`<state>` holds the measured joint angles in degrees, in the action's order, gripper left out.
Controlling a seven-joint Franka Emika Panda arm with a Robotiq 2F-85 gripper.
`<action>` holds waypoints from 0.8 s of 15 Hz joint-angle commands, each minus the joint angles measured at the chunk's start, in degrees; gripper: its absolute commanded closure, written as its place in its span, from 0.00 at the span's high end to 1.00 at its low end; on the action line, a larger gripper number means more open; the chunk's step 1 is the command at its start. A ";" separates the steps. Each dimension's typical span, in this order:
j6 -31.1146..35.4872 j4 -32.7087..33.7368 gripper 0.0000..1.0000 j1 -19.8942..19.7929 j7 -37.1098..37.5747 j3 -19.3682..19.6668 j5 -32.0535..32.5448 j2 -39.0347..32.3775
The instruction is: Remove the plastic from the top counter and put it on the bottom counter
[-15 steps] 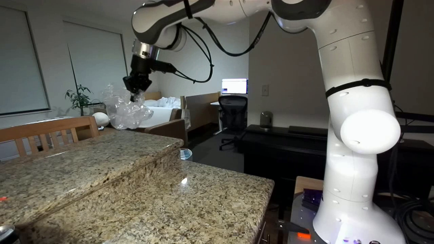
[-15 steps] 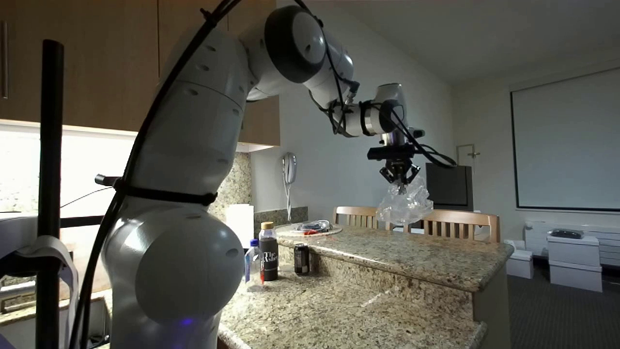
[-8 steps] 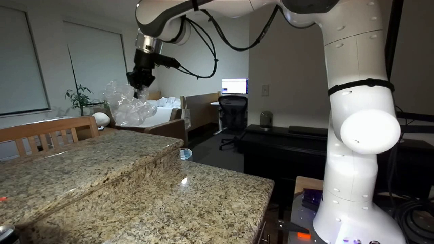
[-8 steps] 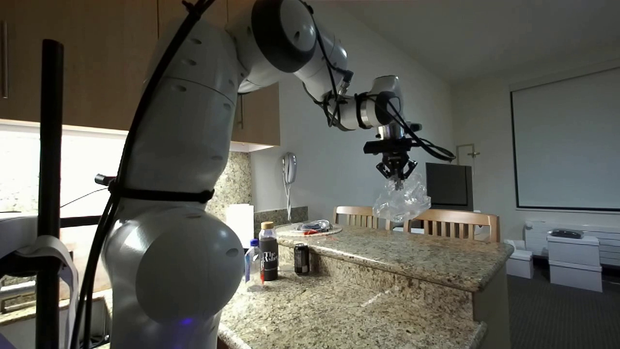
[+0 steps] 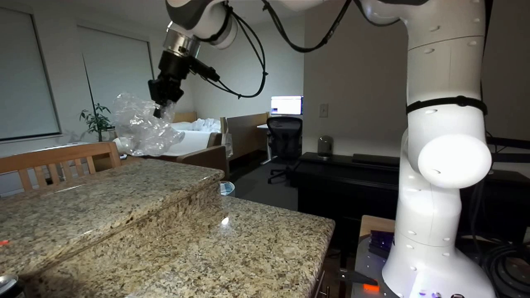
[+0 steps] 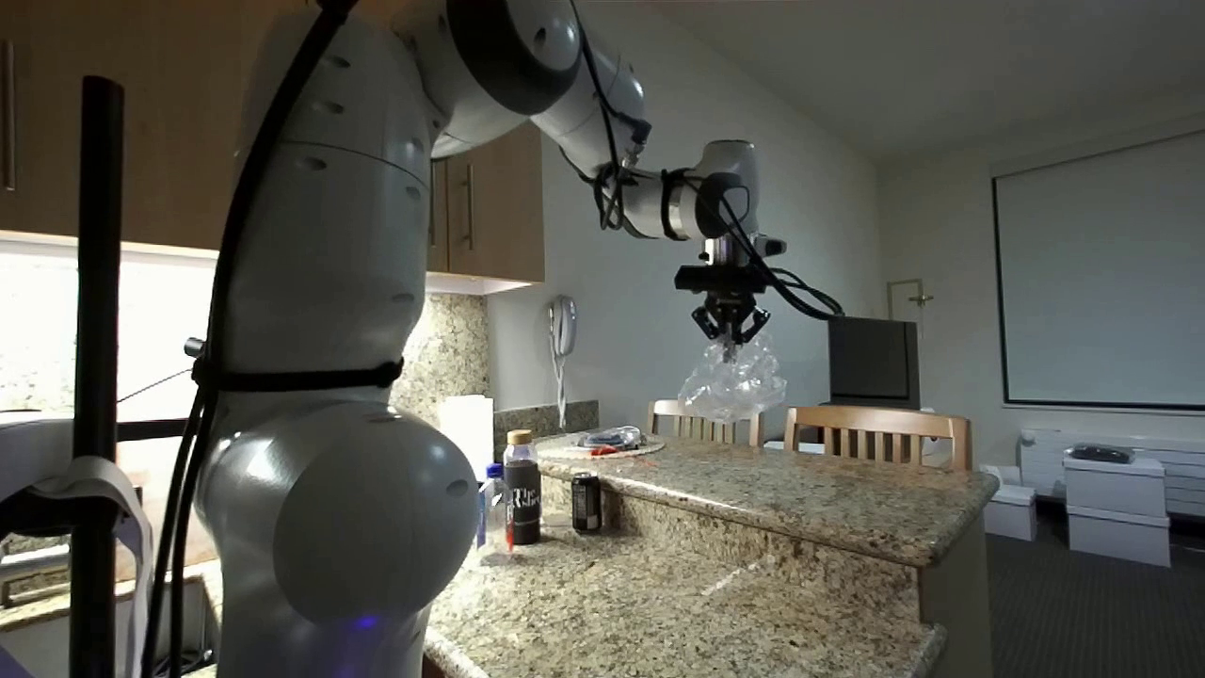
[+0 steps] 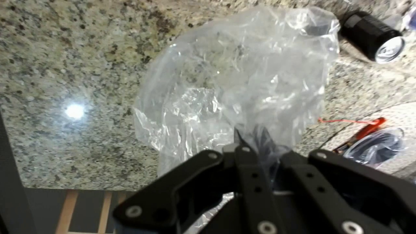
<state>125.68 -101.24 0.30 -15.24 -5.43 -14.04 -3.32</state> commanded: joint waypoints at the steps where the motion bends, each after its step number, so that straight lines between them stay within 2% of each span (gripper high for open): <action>1: -2.40 -12.32 0.08 0.54 -7.78 1.09 -5.00 12.16; 5: -7.41 -23.13 0.08 3.04 -11.57 3.44 -5.89 22.77; 8: -11.83 -30.82 0.09 6.05 -15.41 6.08 -8.90 28.85; 12: -8.77 -40.94 0.08 7.48 -15.76 6.97 -6.48 33.71</action>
<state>113.92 -134.22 6.80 -28.72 0.69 -21.06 25.70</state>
